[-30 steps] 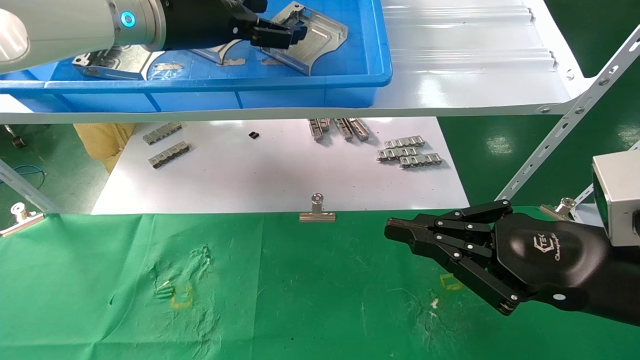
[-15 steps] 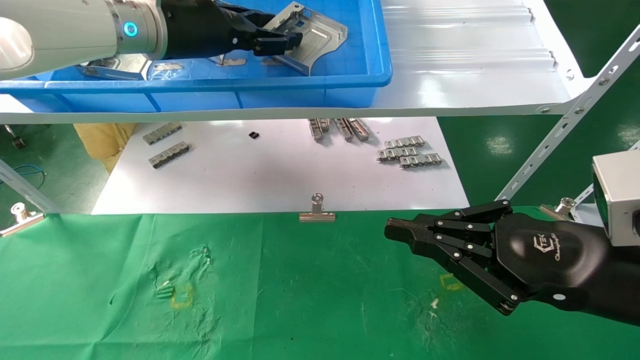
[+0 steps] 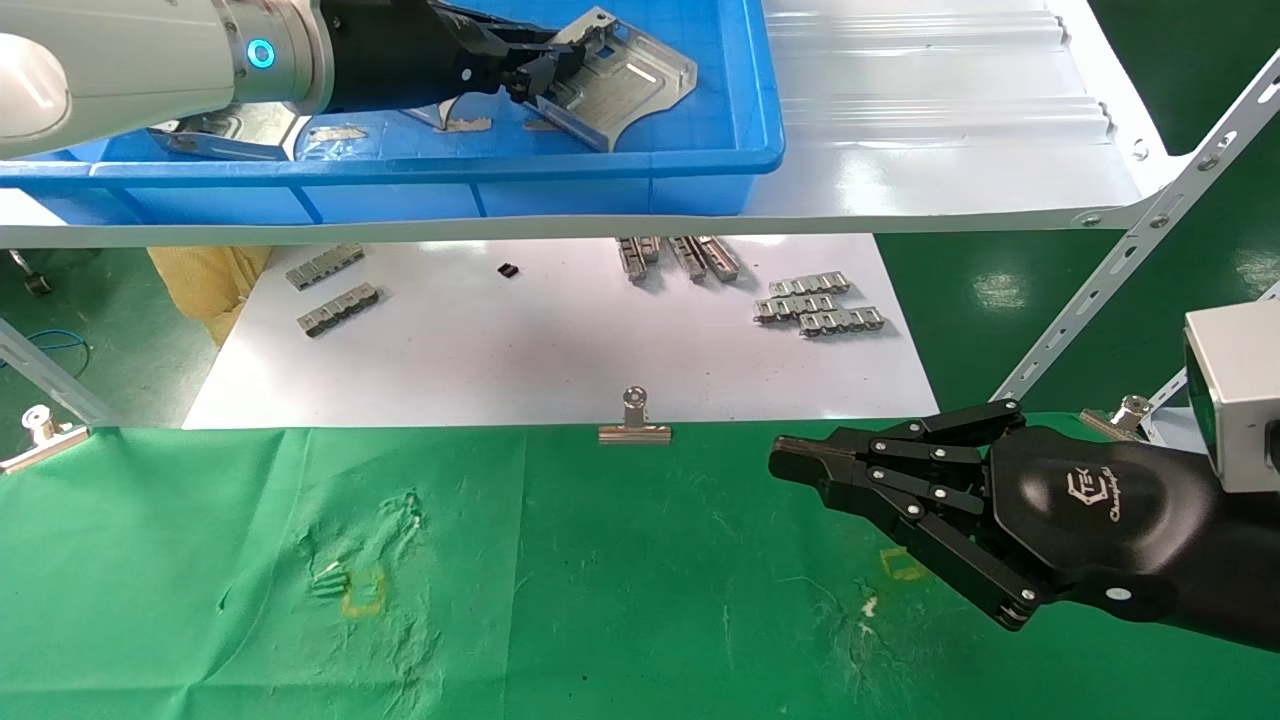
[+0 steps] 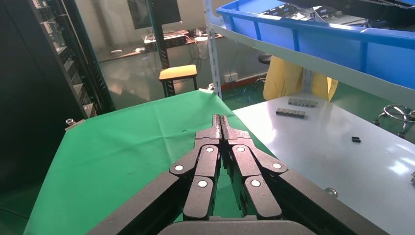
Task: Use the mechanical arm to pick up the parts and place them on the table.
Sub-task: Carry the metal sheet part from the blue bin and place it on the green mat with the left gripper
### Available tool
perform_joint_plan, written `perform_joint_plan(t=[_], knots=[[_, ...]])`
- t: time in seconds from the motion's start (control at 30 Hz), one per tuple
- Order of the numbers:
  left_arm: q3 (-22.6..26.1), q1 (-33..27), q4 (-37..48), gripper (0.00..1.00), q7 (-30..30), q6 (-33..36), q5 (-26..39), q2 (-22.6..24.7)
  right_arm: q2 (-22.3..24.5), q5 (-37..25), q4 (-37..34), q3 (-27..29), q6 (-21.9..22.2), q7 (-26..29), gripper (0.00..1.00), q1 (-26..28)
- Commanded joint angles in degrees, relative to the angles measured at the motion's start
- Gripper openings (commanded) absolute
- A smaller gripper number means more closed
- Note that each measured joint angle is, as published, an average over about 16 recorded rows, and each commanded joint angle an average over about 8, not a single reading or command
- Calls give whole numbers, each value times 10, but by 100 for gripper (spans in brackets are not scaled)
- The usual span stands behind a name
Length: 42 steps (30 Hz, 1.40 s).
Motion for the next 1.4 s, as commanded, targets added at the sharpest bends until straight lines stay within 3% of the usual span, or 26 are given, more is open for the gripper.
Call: perform_joint_plan(t=[0.03,0.43,0.9,1.07,1.23,1.4], knots=[[1,-1,1,0,-1,-1,-1,0,0,0,0,0,0,0,0,0],[-30,-24,0,0,36,54,-49,-39,0,0,0,0,0,0,0,0],[-73,-24,-24,0,151,334,-123,-151,0,0,0,0,0,0,0,0],[-75,-16,-34,0,194,391,-134,-180,0,0,0,0,0,0,0,0],[-66,11,-91,0,218,404,-156,-213,0,0,0,0,0,0,0,0],[-40,68,-212,0,223,406,-211,-267,0,0,0,0,0,0,0,0]])
